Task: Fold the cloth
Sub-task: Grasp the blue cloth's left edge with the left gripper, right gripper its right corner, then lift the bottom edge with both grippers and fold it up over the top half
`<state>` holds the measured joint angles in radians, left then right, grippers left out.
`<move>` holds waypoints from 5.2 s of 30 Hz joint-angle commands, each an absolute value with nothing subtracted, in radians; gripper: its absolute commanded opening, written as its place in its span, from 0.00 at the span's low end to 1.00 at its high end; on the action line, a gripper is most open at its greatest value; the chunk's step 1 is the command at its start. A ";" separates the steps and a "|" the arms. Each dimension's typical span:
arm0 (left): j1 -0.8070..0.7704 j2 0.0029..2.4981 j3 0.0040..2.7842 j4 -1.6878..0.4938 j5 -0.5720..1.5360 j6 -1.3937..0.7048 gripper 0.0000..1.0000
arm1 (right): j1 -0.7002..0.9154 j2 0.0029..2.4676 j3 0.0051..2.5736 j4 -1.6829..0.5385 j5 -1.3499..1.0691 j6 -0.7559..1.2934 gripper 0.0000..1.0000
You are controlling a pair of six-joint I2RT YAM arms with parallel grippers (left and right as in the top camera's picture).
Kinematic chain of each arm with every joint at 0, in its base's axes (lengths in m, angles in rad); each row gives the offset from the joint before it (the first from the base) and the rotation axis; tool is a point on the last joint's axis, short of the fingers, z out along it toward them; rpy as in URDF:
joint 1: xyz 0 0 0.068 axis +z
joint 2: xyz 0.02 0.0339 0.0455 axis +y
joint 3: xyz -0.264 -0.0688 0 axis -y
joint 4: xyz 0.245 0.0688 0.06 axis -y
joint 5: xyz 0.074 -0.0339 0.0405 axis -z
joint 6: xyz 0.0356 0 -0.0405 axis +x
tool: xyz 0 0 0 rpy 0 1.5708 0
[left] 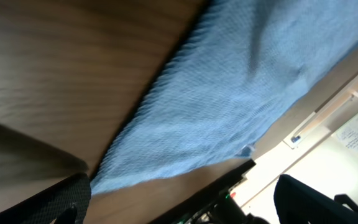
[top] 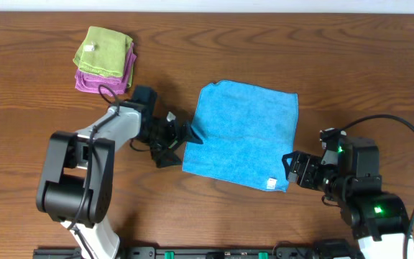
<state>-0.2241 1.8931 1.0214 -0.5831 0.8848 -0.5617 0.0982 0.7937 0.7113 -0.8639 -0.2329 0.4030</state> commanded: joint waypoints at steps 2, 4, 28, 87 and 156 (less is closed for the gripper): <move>-0.271 1.905 0.967 -0.485 0.879 -0.699 0.99 | 0.090 0.788 0.706 -0.870 -0.244 0.415 0.83; -0.283 1.905 0.947 -0.447 0.871 -0.725 0.85 | 0.090 0.788 0.706 -0.875 -0.245 0.415 0.83; -0.302 1.867 0.886 -0.498 0.918 -0.550 0.06 | 0.090 0.929 0.490 -0.810 -0.240 0.581 0.79; -0.302 1.504 0.886 -0.672 0.566 -0.452 0.06 | 0.093 0.934 0.380 -0.377 -0.298 0.720 0.02; -0.270 1.705 0.966 0.065 0.308 -0.607 0.86 | 0.118 1.515 0.735 -0.033 -0.027 0.372 0.61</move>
